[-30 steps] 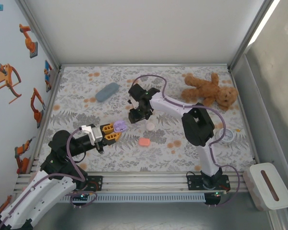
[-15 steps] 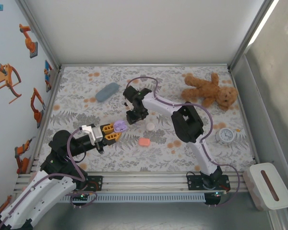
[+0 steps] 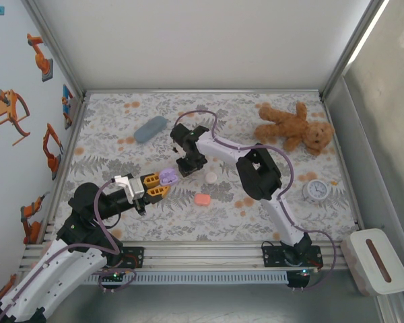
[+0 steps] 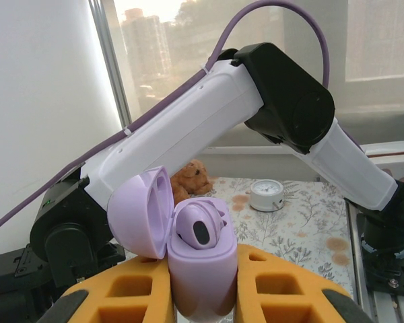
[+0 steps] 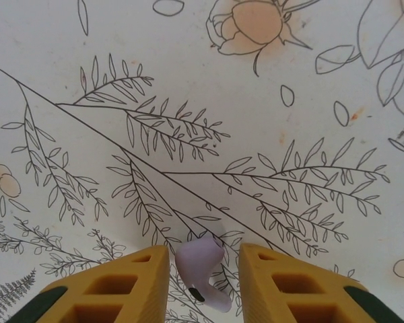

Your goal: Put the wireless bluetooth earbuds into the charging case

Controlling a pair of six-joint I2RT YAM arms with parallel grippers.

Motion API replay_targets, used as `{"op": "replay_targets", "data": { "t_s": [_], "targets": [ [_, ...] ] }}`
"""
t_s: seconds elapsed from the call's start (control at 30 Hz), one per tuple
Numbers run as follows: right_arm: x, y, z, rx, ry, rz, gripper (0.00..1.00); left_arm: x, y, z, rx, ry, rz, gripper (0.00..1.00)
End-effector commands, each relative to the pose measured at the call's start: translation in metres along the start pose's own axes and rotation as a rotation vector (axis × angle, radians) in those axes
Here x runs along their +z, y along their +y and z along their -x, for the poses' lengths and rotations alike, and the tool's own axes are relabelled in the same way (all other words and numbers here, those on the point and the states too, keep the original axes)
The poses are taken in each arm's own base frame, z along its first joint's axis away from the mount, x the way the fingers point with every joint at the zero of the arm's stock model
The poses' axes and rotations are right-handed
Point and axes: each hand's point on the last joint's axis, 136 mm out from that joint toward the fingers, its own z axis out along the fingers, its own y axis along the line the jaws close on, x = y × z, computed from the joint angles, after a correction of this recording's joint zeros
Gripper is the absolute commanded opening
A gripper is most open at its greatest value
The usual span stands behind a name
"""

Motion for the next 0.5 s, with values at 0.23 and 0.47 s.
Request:
{"op": "replay_targets", "data": {
  "t_s": [0.23, 0.47],
  "targets": [
    [0.002, 0.002, 0.000, -0.015, 0.007, -0.011, 0.22, -0.002, 0.000, 0.019, 0.038, -0.040, 0.001, 0.00],
    [-0.019, 0.005, 0.006, -0.022, -0.050, -0.007, 0.20, -0.002, 0.000, 0.019, 0.036, -0.039, 0.001, 0.00]
  ]
}}
